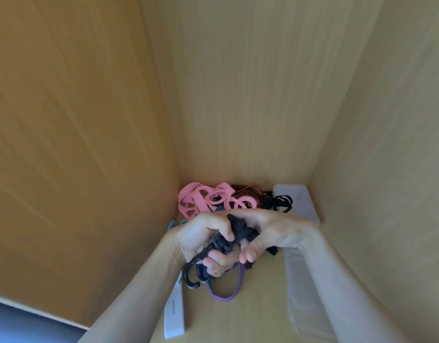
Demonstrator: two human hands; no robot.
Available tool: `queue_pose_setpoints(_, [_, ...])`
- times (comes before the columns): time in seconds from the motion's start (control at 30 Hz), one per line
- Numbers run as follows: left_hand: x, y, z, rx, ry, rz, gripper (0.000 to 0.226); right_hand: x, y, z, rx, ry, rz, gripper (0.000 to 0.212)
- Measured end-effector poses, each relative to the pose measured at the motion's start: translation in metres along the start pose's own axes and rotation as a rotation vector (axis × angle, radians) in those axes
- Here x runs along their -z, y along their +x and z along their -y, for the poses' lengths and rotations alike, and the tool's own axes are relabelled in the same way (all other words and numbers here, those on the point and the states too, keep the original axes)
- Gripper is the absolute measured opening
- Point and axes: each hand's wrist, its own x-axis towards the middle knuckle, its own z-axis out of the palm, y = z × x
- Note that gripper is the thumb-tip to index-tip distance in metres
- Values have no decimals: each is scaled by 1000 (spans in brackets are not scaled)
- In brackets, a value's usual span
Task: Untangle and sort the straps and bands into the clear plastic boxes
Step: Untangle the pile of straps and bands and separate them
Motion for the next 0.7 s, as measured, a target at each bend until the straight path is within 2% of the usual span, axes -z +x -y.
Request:
queue_pose_setpoints(0.03, [-1, -3, 6, -64, -90, 199, 17, -1, 1, -6, 2, 7, 48, 65])
queue_pose_setpoints(0.07, [1, -7, 10, -107, -143, 316, 19, -2, 3, -12, -11, -11, 66, 64])
queue_pose_setpoints(0.1, [4, -12, 16, -119, -167, 331, 21, -4, 5, -15, -37, -52, 42, 60])
queue_pose_setpoints(0.17, [5, -19, 21, -132, -155, 269, 23, -7, 8, -27, -107, -170, -83, 36])
queue_pose_setpoints(0.23, [7, -27, 32, -122, -125, 125, 24, -5, 5, -38, -175, -239, -233, 17])
queue_pose_setpoints(0.37, [6, -35, 65, 4, 12, -137, 23, 0, -11, -50, -305, -371, -396, 19])
queue_pose_setpoints(0.4, [5, -34, 73, 39, 55, -184, 30, 1, -14, -54, -349, -408, -415, 20])
queue_pose_setpoints(0.47, [3, -30, 87, 94, 114, -219, 37, 4, -17, -66, -416, -493, -490, 18])
queue_pose_setpoints(0.53, [5, -25, 98, 123, 144, -224, 16, 10, -24, -79, -472, -570, -639, 12])
queue_pose_setpoints(0.57, [5, -22, 102, 126, 146, -233, 7, 15, -29, -83, -487, -569, -696, 11])
queue_pose_setpoints(0.63, [4, -11, 110, 157, 141, -270, 15, 23, -38, -85, -493, -506, -754, 14])
queue_pose_setpoints(0.7, [-6, 10, 114, 175, 116, -323, 13, 24, -39, -83, -474, -423, -815, 17])
